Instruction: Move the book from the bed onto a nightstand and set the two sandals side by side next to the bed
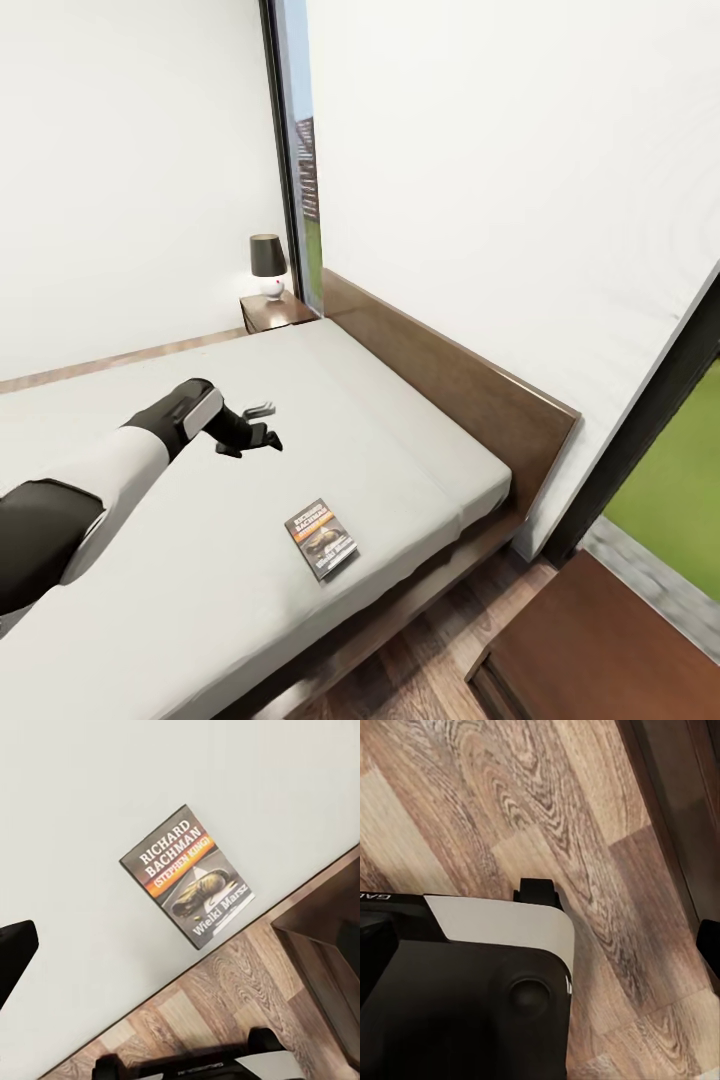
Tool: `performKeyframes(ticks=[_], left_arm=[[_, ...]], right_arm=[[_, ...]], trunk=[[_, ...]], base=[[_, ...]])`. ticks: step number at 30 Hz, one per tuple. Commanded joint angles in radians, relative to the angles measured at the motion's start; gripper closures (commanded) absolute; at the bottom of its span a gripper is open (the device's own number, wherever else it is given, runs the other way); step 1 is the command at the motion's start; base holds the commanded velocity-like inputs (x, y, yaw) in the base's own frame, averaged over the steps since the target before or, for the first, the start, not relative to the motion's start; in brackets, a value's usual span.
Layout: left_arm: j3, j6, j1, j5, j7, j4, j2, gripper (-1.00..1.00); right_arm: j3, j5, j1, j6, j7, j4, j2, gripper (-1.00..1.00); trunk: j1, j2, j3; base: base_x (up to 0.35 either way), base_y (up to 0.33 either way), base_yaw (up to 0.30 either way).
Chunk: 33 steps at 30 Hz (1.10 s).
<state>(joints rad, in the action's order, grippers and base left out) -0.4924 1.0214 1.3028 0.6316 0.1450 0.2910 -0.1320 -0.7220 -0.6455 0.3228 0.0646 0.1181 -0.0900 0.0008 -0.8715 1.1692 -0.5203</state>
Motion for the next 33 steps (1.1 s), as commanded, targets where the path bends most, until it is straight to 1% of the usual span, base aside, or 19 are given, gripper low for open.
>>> performKeyframes(ticks=[1, 8, 19, 33], left_arm=[[-0.004, 0.001, 0.002, -0.009, 0.007, 0.000, 0.001, -1.00], [-0.003, -0.003, 0.007, -0.008, -0.003, -0.002, 0.006, -1.00], [0.000, -0.009, 0.009, -0.007, -0.005, -0.003, 0.005, -1.00], [0.002, -0.007, 0.007, -0.004, 0.006, 0.005, -0.002, -1.00]], right_arm=[[-0.007, -0.004, -0.003, 0.006, 0.006, -0.002, -0.001, -1.00], [-0.007, -0.004, -0.019, 0.006, 0.006, -0.002, -0.004, -1.00], [-0.006, -0.006, -0.027, 0.007, 0.006, -0.002, -0.005, -1.00], [-0.006, -0.008, -0.029, 0.009, 0.007, -0.001, -0.004, -1.00]], trunk=[[0.000, 0.001, -0.001], [0.000, 0.001, -0.001], [0.000, 0.001, -0.001], [0.000, 0.001, -0.005]], base=[[0.000, 0.000, 0.000], [0.000, 0.000, 0.000], [0.000, 0.000, 0.000], [0.000, 0.000, 0.000]])
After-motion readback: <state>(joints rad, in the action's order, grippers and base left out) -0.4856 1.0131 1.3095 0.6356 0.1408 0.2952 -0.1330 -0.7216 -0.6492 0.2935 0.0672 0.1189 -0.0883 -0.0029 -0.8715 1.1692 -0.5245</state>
